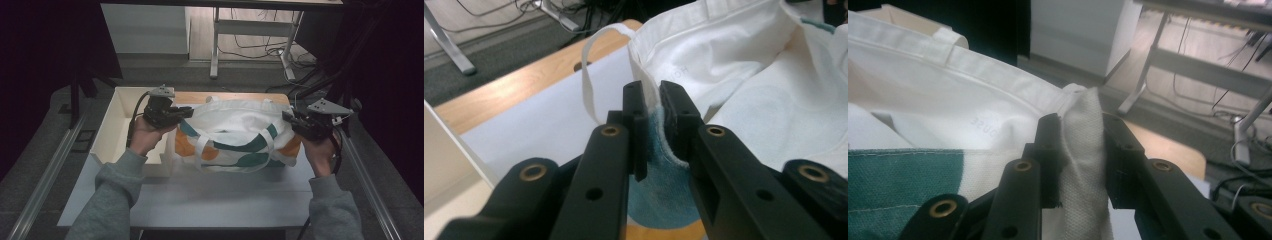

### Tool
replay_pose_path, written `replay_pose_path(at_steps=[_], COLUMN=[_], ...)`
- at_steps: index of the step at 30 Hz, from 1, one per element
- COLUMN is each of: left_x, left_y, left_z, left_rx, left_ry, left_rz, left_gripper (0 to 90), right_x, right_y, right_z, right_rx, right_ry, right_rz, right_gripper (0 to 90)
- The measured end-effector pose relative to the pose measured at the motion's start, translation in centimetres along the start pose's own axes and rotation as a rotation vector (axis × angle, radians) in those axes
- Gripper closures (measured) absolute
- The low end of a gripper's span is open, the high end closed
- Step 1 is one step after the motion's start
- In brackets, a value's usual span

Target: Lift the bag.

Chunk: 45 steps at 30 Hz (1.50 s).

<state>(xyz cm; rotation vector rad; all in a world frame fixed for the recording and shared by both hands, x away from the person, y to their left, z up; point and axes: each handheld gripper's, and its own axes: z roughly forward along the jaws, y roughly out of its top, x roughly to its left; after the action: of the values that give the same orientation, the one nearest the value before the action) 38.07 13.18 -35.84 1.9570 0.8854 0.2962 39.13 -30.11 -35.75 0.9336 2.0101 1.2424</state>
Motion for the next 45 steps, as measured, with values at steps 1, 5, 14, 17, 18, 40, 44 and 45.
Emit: replay_pose_path(at_steps=[1,5,14,17,18,40,44,45], left_x=[0.0,0.2,0.5,0.6,0.6,-2.2,-1.9,-1.8], left_y=[-0.1,-0.5,-1.1,-1.2,-1.2,-6.1,-7.5,-7.8], left_z=[0.2,0.7,1.7,2.1,2.1,-4.6,-5.0,-5.1], left_rx=[0.008,0.029,0.069,0.072,0.071,-0.078,-0.072,-0.068], left_ry=[0.000,-0.010,-0.051,-0.057,-0.058,-0.035,-0.032,-0.031], left_rz=[0.000,-0.009,-0.012,-0.013,-0.015,0.022,0.006,0.004], left_gripper=[81.2,81.0,79.4,79.0,78.5,26.6,27.4,27.5], right_x=[-0.1,-0.2,0.0,-0.1,-0.1,2.7,1.9,1.7], right_y=[-0.3,-1.0,-2.5,-3.3,-3.5,-4.6,-6.0,-6.3], right_z=[0.3,0.9,2.6,3.3,3.5,-3.3,-3.8,-3.8], right_rx=[0.009,0.037,0.105,0.123,0.123,-0.002,0.009,0.013], right_ry=[0.003,0.016,0.044,0.054,0.058,0.178,0.166,0.162], right_rz=[0.005,0.013,0.023,0.031,0.035,0.067,0.093,0.099], right_gripper=[71.2,70.9,70.4,70.3,70.1,31.9,32.8,33.0])
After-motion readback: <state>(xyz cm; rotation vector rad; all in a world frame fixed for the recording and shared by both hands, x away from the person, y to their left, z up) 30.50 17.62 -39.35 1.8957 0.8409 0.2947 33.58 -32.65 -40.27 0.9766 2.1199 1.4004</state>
